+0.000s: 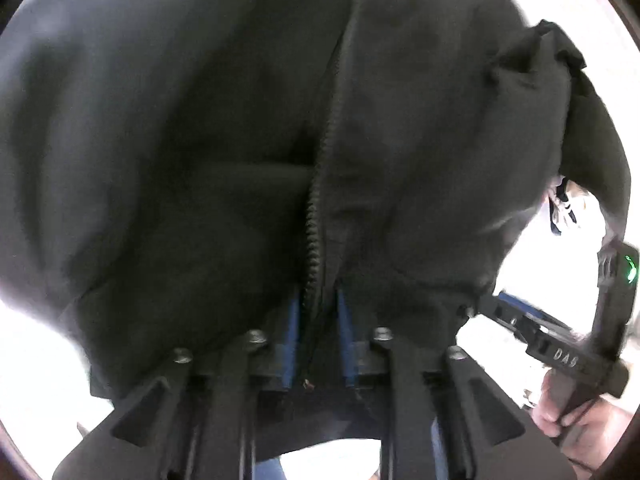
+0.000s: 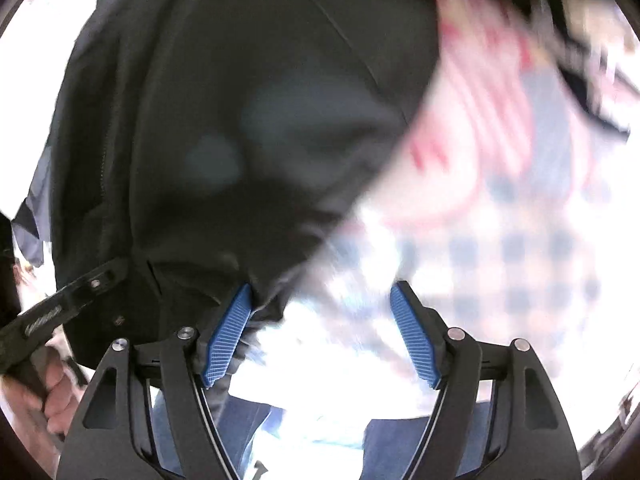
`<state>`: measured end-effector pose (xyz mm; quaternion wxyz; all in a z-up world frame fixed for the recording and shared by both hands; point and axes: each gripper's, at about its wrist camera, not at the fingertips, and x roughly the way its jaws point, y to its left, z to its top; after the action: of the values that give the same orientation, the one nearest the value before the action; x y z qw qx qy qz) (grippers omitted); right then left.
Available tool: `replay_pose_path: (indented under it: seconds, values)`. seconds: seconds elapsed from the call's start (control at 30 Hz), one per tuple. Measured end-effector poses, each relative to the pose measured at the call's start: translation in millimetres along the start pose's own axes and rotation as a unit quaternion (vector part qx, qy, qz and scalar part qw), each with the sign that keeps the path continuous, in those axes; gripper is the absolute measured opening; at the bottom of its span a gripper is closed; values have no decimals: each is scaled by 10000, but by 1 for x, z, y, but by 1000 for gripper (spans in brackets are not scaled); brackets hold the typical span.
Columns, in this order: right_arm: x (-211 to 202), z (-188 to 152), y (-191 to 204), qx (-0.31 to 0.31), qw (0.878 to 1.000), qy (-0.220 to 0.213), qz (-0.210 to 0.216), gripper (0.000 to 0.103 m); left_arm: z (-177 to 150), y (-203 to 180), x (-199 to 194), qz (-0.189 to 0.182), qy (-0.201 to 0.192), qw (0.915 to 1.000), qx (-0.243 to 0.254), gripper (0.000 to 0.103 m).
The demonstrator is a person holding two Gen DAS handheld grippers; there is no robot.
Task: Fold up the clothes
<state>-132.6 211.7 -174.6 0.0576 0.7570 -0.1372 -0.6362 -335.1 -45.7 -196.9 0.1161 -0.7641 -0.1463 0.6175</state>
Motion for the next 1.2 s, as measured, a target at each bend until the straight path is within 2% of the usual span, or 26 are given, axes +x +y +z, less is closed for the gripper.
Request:
replay_pose_path:
  seconds: [0.03,0.1,0.17,0.23,0.33,0.4,0.5,0.53,0.6,0.67,0.73,0.8,0.87,0.93,1.0,1.07,1.2]
  values:
    - [4,-2,-6,143,9998,93,89,72,2,-1,-6,-115,-53,9999,12,23]
    - [-10,-4,-7,99,9997,-86,195,72,1,-6,-26,-164,-398,9988,215,23]
    - [-25,-2,0,-82,9990,-347,261,72,-2,-4,-47,-22,-834,9961,271,25]
    - [-40,5,18,-374,9960,-677,438,72,-8,21,-66,181,-1012,9947,41,25]
    - [-45,14,47,-820,9903,-920,646,73,-16,37,-62,279,-932,9952,44,25]
    - [-34,17,67,-1165,9865,-879,738,73,-16,58,-62,296,-882,9954,227,25]
    - [12,17,75,-1490,9862,-436,570,74,-13,62,-39,448,-884,9936,549,25]
    - [29,12,72,-1564,9867,-323,312,73,-12,64,-34,391,-899,9935,587,25]
    - [44,-5,65,-1856,9808,-574,189,73,-12,73,-31,139,-974,9933,606,25]
    - [40,-17,61,-2013,9756,-844,261,73,-13,81,-33,-170,-1101,9920,598,28]
    - [37,-18,60,-1903,9771,-898,330,74,-15,90,-37,-291,-1199,9898,709,32]
    - [33,-13,63,-1775,9774,-1022,528,75,-16,96,-45,-223,-1265,9874,925,37]
    - [28,-10,66,-1715,9739,-1231,830,75,-18,89,-42,-66,-1398,9820,1271,42]
    - [24,-9,70,-1696,9675,-1452,1186,75,-24,86,-45,-27,-1585,9754,1533,43]
    - [20,-14,73,-1761,9603,-1636,1417,75,-27,94,-51,-270,-1767,9721,1516,44]
    - [18,-23,74,-1958,9528,-1834,1419,75,-34,101,-56,-538,-2024,9666,1478,45]
    - [-1,-58,59,-2306,9310,-2245,1723,75,-77,106,-56,-268,-2803,9475,1516,46]
